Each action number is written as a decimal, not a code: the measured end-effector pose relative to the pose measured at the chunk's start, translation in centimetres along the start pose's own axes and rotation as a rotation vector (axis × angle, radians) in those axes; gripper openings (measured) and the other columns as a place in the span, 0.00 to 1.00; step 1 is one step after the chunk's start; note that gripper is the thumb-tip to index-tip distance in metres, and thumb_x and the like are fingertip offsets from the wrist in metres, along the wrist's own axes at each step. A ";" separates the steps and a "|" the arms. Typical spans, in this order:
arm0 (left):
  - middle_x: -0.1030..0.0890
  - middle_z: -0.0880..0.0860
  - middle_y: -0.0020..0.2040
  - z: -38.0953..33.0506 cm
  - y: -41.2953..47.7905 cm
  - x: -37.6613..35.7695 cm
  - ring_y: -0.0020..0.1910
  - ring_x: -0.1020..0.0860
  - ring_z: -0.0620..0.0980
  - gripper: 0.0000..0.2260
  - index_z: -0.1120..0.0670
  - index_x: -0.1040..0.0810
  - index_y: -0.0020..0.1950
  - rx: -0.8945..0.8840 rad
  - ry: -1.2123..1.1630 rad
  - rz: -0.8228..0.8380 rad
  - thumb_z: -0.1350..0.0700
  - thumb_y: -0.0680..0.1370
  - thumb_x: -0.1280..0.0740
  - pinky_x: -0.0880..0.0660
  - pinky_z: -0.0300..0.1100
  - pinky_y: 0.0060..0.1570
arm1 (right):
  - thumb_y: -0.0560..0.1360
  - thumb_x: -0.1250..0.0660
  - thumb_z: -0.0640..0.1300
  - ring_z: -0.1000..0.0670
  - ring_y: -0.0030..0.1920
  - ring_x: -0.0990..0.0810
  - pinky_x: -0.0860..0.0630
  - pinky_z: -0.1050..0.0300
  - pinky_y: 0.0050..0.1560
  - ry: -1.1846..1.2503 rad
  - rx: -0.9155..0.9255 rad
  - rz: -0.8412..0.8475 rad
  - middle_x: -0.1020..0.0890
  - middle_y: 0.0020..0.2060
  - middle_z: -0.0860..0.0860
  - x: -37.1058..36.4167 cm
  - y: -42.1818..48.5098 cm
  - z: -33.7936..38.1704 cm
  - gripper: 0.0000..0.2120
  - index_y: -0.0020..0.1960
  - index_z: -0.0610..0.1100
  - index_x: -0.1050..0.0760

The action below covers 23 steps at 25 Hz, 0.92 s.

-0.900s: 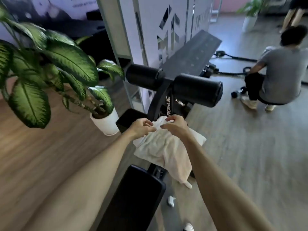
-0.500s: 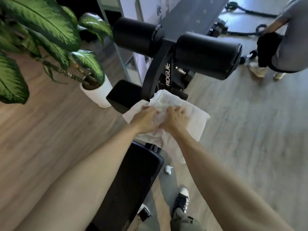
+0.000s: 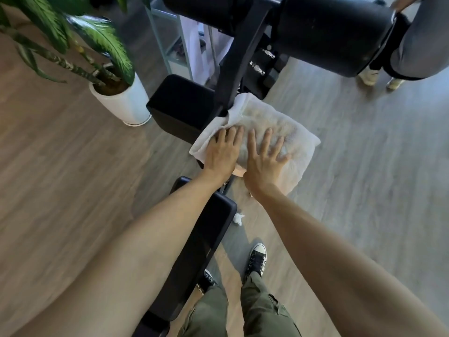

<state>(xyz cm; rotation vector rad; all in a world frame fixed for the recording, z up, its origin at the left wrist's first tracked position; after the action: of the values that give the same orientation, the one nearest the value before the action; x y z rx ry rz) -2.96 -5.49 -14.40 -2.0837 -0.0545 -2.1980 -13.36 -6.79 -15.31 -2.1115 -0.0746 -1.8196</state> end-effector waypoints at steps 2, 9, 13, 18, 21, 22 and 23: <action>0.30 0.58 0.75 1.0 -1.1 0.7 0.74 0.31 0.60 0.28 0.59 0.39 0.81 -0.009 -0.078 -0.023 0.59 0.82 0.34 0.33 0.51 0.73 | 0.76 0.28 0.54 0.29 0.81 0.55 0.41 0.27 0.73 0.059 -0.001 0.000 0.58 0.83 0.39 0.1 -1.2 0.8 0.54 0.82 0.51 0.67; 0.22 0.56 0.67 4.8 -11.1 -0.3 0.66 0.25 0.57 0.18 0.56 0.24 0.67 -0.023 -0.194 0.058 0.52 0.78 0.34 0.30 0.49 0.64 | 0.77 0.33 0.49 0.31 0.79 0.45 0.37 0.30 0.72 0.245 0.048 0.079 0.49 0.82 0.41 -0.6 -10.9 5.7 0.41 0.82 0.52 0.54; 0.20 0.55 0.63 11.6 -21.4 -1.6 0.62 0.23 0.57 0.18 0.55 0.21 0.64 0.168 -0.141 0.091 0.53 0.76 0.36 0.29 0.50 0.60 | 0.78 0.37 0.43 0.39 0.60 0.22 0.23 0.43 0.53 0.313 0.310 0.072 0.26 0.67 0.44 -0.8 -17.0 13.4 0.25 0.73 0.48 0.39; 0.19 0.56 0.61 18.9 -36.1 -0.8 0.60 0.22 0.58 0.17 0.55 0.19 0.63 0.619 -0.142 0.106 0.51 0.76 0.33 0.27 0.52 0.53 | 0.77 0.34 0.42 0.37 0.61 0.22 0.25 0.42 0.55 0.356 0.754 0.160 0.25 0.66 0.44 -0.2 -24.1 24.4 0.24 0.72 0.49 0.34; 0.19 0.57 0.59 20.8 -47.1 -0.8 0.58 0.22 0.59 0.16 0.56 0.19 0.61 0.918 -0.200 0.060 0.53 0.75 0.35 0.28 0.51 0.51 | 0.76 0.35 0.39 0.36 0.58 0.21 0.25 0.43 0.55 0.356 1.037 0.202 0.22 0.64 0.44 -0.8 -31.4 30.4 0.23 0.70 0.48 0.31; 0.19 0.57 0.59 21.2 -50.8 -0.9 0.59 0.23 0.59 0.16 0.56 0.19 0.61 1.010 -0.215 0.049 0.54 0.75 0.35 0.29 0.51 0.52 | 0.75 0.35 0.38 0.36 0.57 0.20 0.25 0.43 0.55 0.337 1.119 0.216 0.21 0.63 0.43 -1.2 -34.1 32.3 0.22 0.69 0.48 0.30; 0.20 0.57 0.60 21.6 -54.3 -1.3 0.62 0.24 0.59 0.16 0.56 0.19 0.61 1.088 -0.223 0.051 0.54 0.75 0.34 0.29 0.51 0.54 | 0.75 0.36 0.38 0.36 0.57 0.20 0.25 0.43 0.54 0.310 1.187 0.236 0.20 0.62 0.44 -1.8 -36.8 34.0 0.22 0.68 0.49 0.29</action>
<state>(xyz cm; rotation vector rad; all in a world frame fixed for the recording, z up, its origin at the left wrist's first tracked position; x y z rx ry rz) 12.77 50.75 -11.69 -1.5848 -0.9500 -1.3348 8.87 38.06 -12.54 -0.9544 -0.6191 -1.3624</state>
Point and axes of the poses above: each hand's wrist, its own y-axis towards the middle knuckle, its own x-axis out of the back of the hand, z = x × y, the point moved 5 cm from there along y, towards the middle knuckle
